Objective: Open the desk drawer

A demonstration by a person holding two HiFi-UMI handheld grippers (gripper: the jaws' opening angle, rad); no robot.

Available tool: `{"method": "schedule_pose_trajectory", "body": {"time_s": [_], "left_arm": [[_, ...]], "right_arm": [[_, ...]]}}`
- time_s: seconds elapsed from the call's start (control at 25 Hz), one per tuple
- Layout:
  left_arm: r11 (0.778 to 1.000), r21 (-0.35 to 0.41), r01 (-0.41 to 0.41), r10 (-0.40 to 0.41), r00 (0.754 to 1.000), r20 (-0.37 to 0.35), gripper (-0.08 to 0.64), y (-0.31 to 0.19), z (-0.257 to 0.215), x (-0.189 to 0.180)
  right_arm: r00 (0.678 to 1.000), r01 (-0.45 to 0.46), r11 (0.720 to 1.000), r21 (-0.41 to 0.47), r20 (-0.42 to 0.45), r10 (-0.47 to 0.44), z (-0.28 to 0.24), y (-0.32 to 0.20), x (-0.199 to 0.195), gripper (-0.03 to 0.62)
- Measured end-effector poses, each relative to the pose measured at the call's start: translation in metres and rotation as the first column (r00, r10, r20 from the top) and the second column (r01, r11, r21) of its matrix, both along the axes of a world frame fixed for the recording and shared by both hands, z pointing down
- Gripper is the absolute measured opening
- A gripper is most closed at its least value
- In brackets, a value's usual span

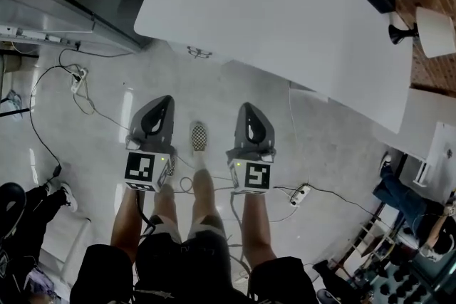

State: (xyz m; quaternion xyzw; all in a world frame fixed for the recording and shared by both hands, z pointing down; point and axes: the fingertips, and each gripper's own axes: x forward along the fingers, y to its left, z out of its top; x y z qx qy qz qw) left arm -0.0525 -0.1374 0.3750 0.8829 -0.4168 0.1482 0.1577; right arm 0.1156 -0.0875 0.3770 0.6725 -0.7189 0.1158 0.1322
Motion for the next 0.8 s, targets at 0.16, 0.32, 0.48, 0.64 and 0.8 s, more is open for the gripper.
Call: {"method": "schedule_pose_trajectory", "body": {"time_s": [0.16,0.32,0.48,0.64,0.8], "left_arm": [[1.000,-0.017,0.001,-0.001,1.000,-0.007,0.011,-0.011,0.041,0.007],[1.000,-0.020,-0.022,0.022,1.000,0.000,0.011,-0.016,0.081,0.013],[0.999,-0.012,-0.035,0.035,0.999,0.011,0.011,-0.025,0.111,0.016],[0.999,-0.027,-0.029,0.029,0.999,0.013,0.011,-0.029,0.139,0.016],[0.999,-0.035,-0.040,0.041,0.999,0.020,0.011,-0.031,0.160,0.022]], "right_arm": [[1.000,0.016,1.000,-0.006,-0.007,-0.016,0.041,-0.014,0.001,0.003],[1.000,0.000,0.999,-0.048,0.004,0.000,0.088,-0.017,0.003,0.003],[1.000,0.004,0.999,-0.037,0.008,-0.004,0.118,-0.027,0.001,0.003],[1.000,-0.003,1.000,-0.030,0.019,0.003,0.142,-0.029,0.001,0.003],[1.000,0.001,1.000,-0.031,0.018,0.000,0.162,-0.032,0.004,0.003]]}}
